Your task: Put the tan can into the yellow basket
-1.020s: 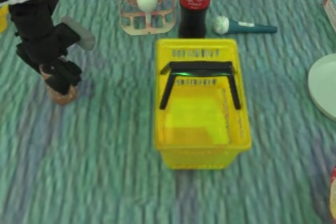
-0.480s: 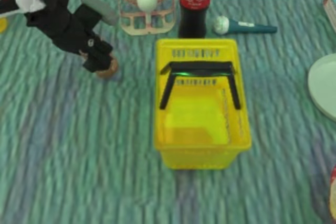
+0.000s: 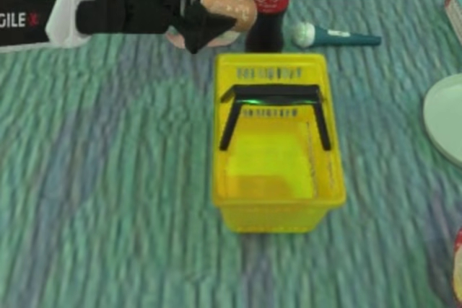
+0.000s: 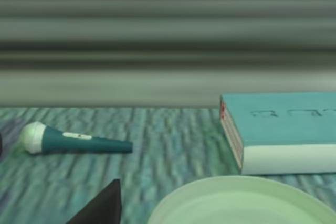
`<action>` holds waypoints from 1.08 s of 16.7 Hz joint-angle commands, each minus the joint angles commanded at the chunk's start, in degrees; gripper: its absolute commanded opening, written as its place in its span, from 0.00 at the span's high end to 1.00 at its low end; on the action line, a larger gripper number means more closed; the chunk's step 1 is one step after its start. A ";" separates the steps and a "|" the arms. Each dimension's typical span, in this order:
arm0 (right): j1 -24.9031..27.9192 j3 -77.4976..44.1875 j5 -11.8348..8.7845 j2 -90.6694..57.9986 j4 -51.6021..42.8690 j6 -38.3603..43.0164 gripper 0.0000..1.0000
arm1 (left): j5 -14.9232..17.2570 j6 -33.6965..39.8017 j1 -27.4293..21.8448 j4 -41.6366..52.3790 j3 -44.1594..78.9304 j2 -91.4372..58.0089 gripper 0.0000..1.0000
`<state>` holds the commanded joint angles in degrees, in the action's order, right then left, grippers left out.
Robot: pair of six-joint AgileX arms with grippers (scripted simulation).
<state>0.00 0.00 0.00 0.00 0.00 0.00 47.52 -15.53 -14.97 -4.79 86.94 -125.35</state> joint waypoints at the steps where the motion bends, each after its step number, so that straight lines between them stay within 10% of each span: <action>1: 0.00 0.00 0.00 0.00 0.00 0.00 0.00 | 3.85 2.02 -0.51 -5.71 -1.34 0.56 1.00; 8: 0.00 0.00 0.00 0.00 0.00 0.00 0.00 | 23.48 11.99 -3.06 -31.98 -8.22 5.09 1.00; 18: 0.00 0.00 0.00 0.00 0.00 0.00 0.00 | 25.63 12.83 -2.92 -36.51 -9.27 3.51 1.00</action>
<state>0.00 0.00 0.00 0.00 0.00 0.00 73.16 -2.70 -17.89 -41.30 77.67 -121.84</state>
